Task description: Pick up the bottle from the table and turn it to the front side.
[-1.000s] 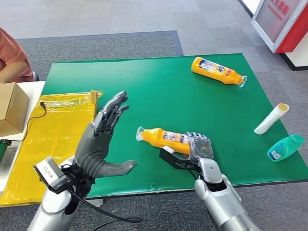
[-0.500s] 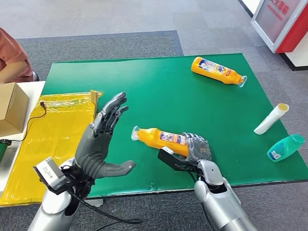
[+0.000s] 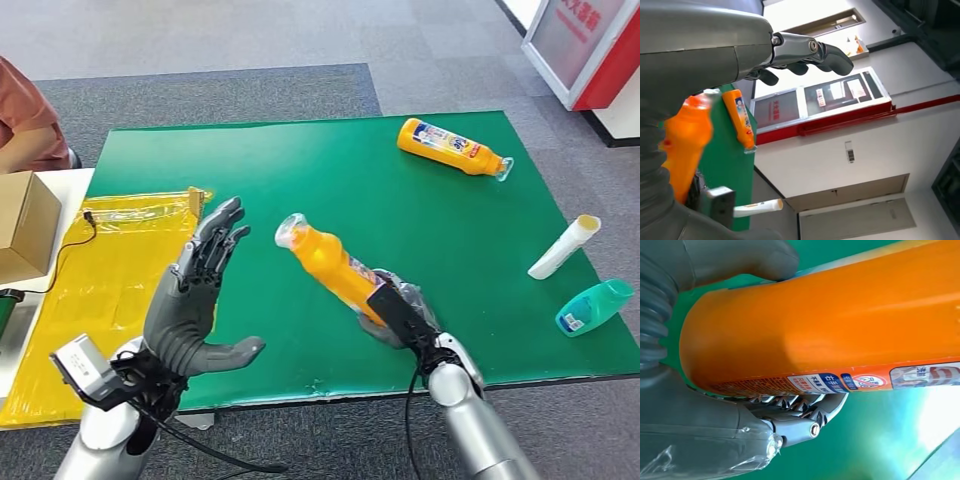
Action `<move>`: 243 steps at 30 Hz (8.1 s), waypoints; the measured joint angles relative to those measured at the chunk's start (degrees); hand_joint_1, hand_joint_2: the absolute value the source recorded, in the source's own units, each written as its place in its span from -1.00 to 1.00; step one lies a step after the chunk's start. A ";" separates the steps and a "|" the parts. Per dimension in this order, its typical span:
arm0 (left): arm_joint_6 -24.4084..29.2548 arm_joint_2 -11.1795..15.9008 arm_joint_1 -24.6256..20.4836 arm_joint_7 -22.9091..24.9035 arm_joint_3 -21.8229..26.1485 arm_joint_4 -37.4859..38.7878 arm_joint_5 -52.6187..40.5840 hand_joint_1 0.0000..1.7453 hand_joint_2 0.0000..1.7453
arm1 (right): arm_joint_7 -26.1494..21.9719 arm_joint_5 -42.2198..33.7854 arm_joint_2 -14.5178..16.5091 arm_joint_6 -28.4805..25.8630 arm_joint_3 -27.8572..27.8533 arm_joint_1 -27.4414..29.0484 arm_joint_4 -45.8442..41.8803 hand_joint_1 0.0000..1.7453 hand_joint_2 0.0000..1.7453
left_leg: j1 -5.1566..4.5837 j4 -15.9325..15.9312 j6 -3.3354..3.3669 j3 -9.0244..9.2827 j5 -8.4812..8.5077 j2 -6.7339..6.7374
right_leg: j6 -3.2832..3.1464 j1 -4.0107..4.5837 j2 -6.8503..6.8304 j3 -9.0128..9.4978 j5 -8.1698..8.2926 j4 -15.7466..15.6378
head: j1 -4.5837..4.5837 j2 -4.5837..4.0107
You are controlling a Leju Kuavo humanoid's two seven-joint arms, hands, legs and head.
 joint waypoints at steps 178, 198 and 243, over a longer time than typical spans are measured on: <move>37.06 4.69 -5.67 1.01 0.69 -0.64 -36.96 1.00 1.00 | -14.52 -11.06 1.70 -12.80 2.50 2.79 -25.12 -1.00 1.00 | -0.01 0.00 0.02 -0.17 0.11 0.01 | 0.03 0.00 0.01 -0.19 0.04 0.02 | -0.01 0.00; 27.20 6.46 1.00 20.16 5.87 4.11 -71.95 1.00 1.00 | -14.58 -10.38 1.57 -12.40 -0.96 6.29 -38.99 -1.00 1.00 | 0.00 0.00 0.01 -0.17 0.10 0.02 | 0.03 0.00 0.01 -0.22 0.05 0.01 | -0.01 0.00; 38.71 3.45 -7.07 21.86 13.38 50.27 -71.46 -1.00 1.00 | -12.94 -15.43 2.67 -12.07 -2.52 3.62 -36.82 -1.00 1.00 | 0.00 0.00 -0.08 -0.08 0.15 0.04 | -0.06 0.02 0.03 -0.17 0.09 0.04 | 0.00 0.00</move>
